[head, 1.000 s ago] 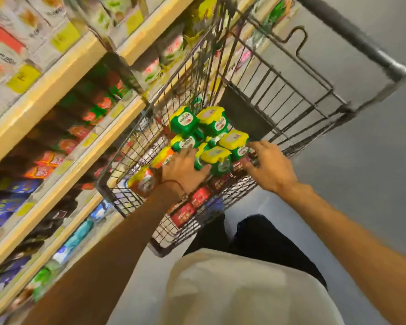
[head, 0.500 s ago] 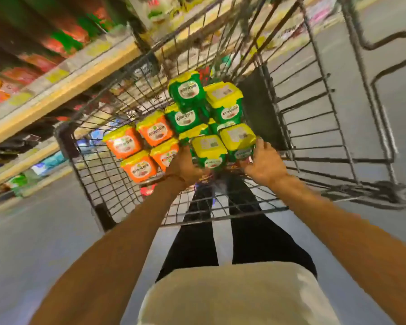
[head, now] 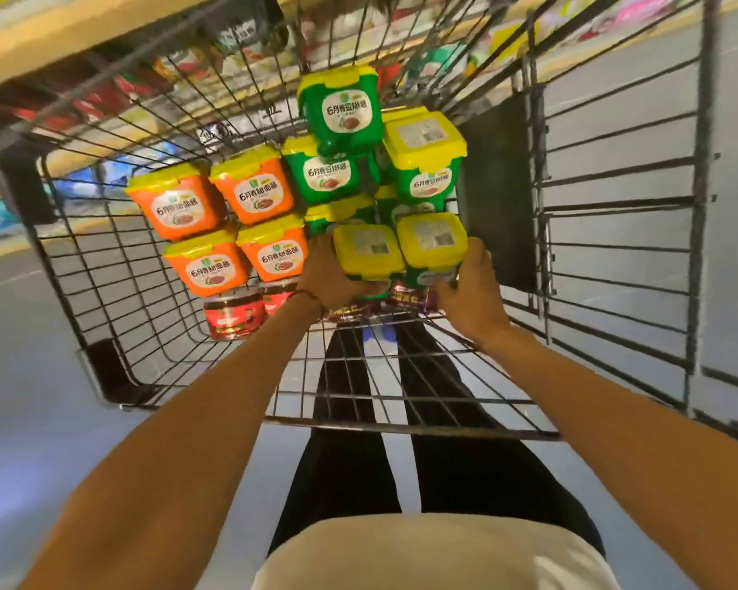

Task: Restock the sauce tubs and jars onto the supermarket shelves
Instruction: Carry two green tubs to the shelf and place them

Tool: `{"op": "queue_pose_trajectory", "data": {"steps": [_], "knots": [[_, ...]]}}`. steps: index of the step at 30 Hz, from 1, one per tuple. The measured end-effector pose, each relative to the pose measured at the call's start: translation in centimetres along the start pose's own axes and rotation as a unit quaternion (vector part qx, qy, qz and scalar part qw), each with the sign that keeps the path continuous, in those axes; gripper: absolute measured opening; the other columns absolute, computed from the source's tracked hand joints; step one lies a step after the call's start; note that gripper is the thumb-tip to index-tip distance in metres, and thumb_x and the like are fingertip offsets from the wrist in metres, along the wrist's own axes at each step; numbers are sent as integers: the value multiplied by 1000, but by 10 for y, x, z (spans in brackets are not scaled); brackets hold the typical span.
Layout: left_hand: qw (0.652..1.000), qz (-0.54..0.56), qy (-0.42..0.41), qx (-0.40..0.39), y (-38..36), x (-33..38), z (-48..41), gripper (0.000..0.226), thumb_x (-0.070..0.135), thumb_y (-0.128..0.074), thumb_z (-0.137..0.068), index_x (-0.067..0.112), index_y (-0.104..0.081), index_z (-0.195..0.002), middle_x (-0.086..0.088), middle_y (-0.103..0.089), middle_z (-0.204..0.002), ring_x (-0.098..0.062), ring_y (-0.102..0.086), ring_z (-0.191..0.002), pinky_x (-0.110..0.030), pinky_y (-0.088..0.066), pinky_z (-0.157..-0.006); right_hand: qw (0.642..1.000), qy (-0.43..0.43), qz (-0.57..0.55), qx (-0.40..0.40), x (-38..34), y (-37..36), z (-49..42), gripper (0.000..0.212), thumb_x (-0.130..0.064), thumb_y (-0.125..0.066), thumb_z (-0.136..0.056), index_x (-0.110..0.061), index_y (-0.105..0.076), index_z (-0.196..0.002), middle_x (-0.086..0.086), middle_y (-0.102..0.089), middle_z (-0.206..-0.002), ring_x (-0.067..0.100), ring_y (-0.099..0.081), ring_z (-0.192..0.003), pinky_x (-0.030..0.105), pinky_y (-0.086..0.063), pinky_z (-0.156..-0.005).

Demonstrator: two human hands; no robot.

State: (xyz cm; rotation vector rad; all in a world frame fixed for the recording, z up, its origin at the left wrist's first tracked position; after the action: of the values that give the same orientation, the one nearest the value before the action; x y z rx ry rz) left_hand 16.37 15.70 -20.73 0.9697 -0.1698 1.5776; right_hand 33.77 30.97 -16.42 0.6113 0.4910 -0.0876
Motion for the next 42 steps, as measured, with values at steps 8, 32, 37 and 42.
{"op": "queue_pose_trajectory", "data": {"steps": [8,32,37,42], "knots": [[997,62,50,23,12,-6,17,95,16,-98,-57,1,-46,-135,3,-62,-121,-5,-59,-104,3,-42,-84,999,32,-26,-17,-6,-11,-9,71,-32,-87,-81,-13,-49,-137,12,-46,-127,17,-50,-109,35,-47,-102],[985,156,59,42,34,-28,24,82,52,-94,-48,31,-57,-118,6,-70,-121,-9,-67,-113,-35,-55,-100,964,42,-256,-48,-25,-41,-33,57,-2,-93,-65,-30,-68,-108,-17,-78,-100,2,-72,-99,20,-57,-83],[983,165,47,69,48,-23,30,81,38,-97,-56,22,-57,-123,4,-71,-121,-5,-68,-111,-24,-56,-95,968,-7,-247,-30,-33,-39,-20,60,-32,-102,-53,-36,-66,-102,-22,-75,-94,-5,-71,-90,23,-60,-80],[982,175,32,68,76,-9,49,64,16,-97,-61,21,-65,-117,8,-72,-113,4,-69,-104,-23,-57,-90,972,-11,-231,-44,-51,-29,-1,79,-47,-103,-43,-30,-70,-113,-10,-78,-106,11,-74,-101,42,-61,-91]]}}
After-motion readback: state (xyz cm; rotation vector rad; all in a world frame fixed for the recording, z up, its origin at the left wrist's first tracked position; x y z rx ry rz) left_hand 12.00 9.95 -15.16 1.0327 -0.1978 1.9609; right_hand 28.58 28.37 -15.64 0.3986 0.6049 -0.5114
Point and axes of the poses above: each hand's wrist, its own z-axis away from the middle knuckle, its own y-axis out of the back of the hand, x = y × z, the point moved 3 cm from there along -z, towards the middle knuckle
